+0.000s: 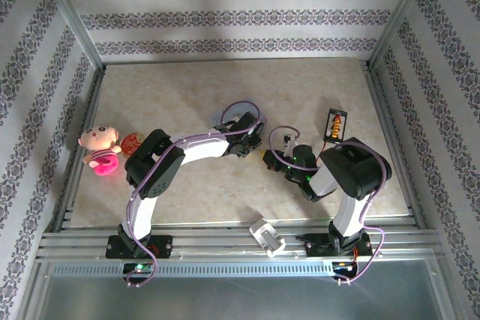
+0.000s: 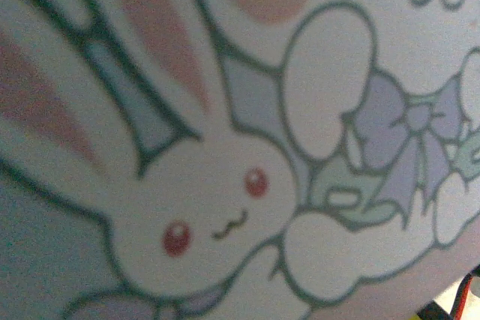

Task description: Unlock a padlock with a key

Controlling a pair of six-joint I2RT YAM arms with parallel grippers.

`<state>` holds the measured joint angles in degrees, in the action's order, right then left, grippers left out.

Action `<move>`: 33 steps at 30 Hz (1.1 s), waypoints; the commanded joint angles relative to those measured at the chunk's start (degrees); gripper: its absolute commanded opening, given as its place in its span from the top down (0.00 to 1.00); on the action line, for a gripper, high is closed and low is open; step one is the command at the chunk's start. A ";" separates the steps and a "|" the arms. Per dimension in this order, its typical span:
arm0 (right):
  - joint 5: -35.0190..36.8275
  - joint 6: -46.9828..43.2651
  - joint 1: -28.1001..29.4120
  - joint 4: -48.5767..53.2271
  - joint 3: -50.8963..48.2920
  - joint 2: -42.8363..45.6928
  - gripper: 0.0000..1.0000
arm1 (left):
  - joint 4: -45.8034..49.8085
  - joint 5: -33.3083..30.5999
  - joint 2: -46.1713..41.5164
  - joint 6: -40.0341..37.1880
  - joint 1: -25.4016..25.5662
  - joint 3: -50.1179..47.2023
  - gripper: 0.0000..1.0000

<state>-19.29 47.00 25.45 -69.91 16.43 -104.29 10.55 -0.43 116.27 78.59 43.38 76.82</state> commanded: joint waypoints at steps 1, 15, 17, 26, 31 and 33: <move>0.30 1.05 0.70 -5.65 0.01 -1.92 1.00 | -0.17 1.65 -1.22 1.81 -0.70 -1.22 0.92; 2.81 0.04 2.14 -9.46 -2.38 -1.69 1.00 | -2.89 2.62 -1.74 5.37 -0.83 -3.00 0.92; 3.26 -0.07 2.07 -9.36 -2.92 -0.98 1.00 | -3.10 2.67 -1.83 5.27 -0.86 -3.09 0.92; 3.40 0.00 2.13 -9.46 -2.49 -0.78 1.00 | -2.97 3.33 -2.36 4.12 -1.01 -2.80 0.92; 3.38 0.00 2.06 -9.37 -1.44 -0.78 1.00 | -3.00 3.77 -2.27 4.20 -1.19 -2.94 0.92; 3.30 -0.03 2.06 -9.37 -1.08 -0.99 1.00 | -3.14 3.99 -2.27 4.24 -1.19 -3.03 0.92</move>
<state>-16.71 47.83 26.89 -76.60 14.22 -105.84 7.42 1.56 115.63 81.93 42.96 75.11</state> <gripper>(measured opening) 0.041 0.284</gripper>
